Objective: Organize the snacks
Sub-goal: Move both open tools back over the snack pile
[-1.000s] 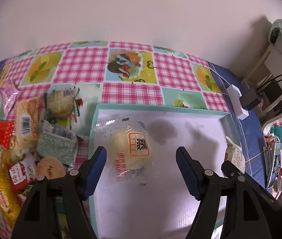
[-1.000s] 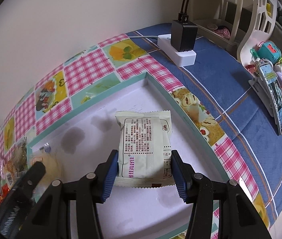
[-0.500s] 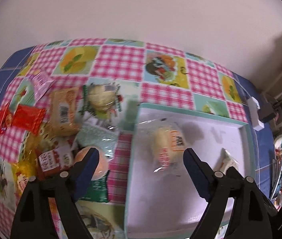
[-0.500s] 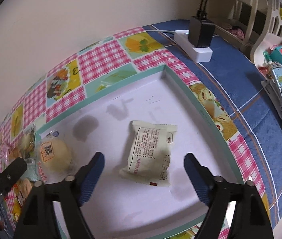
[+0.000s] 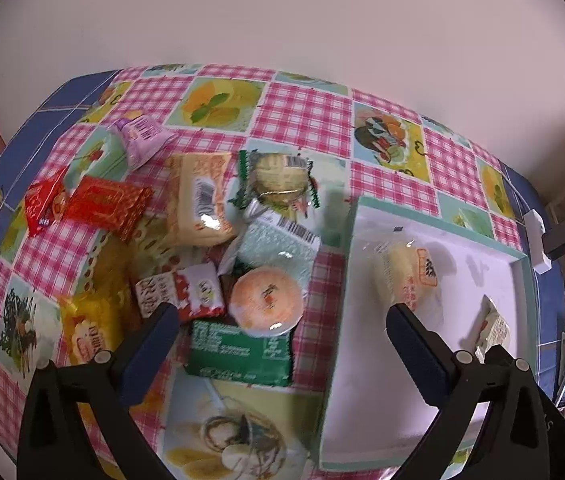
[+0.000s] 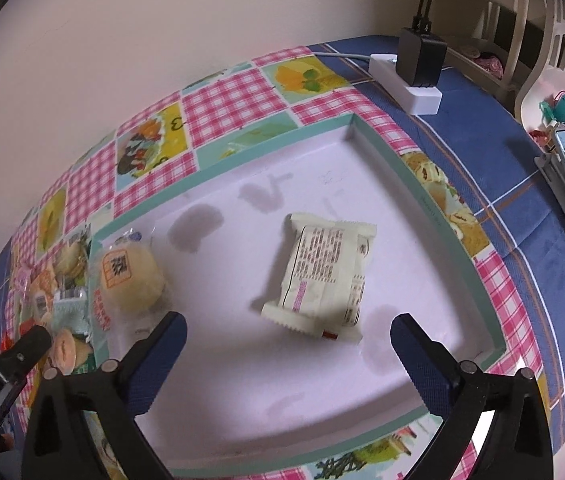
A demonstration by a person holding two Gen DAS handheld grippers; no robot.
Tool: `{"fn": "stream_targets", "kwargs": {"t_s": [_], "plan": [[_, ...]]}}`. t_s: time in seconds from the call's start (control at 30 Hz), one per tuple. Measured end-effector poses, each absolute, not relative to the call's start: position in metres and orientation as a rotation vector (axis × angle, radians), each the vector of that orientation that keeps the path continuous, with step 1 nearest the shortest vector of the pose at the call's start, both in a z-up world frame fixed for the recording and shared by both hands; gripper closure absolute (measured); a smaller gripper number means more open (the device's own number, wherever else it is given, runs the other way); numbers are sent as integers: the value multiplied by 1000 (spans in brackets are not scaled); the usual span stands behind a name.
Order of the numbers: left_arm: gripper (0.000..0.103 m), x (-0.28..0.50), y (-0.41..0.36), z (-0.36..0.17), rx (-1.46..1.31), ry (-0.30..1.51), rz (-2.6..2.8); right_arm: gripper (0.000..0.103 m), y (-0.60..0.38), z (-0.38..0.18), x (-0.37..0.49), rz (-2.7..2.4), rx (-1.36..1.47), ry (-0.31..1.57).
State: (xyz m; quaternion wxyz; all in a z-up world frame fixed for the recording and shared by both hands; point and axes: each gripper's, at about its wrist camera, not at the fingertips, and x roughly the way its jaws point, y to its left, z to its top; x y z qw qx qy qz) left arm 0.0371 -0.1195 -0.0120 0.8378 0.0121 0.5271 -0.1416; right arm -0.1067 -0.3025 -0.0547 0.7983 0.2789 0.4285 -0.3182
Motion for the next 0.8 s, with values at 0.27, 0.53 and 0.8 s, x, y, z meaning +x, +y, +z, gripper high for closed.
{"fn": "stream_targets", "kwargs": {"t_s": [0.27,0.53,0.8], "plan": [[0,24,-82,-14,-27,1155,-289,0,-279,-46,-114,-646,590,927],[0,14,-35,-15,-44,1196,-195,0,-237,-38,-116,-591,518,951],[0,15,20,-18,-170,1227,-103,0,-180,-44,-100,-478,427,1019]]}}
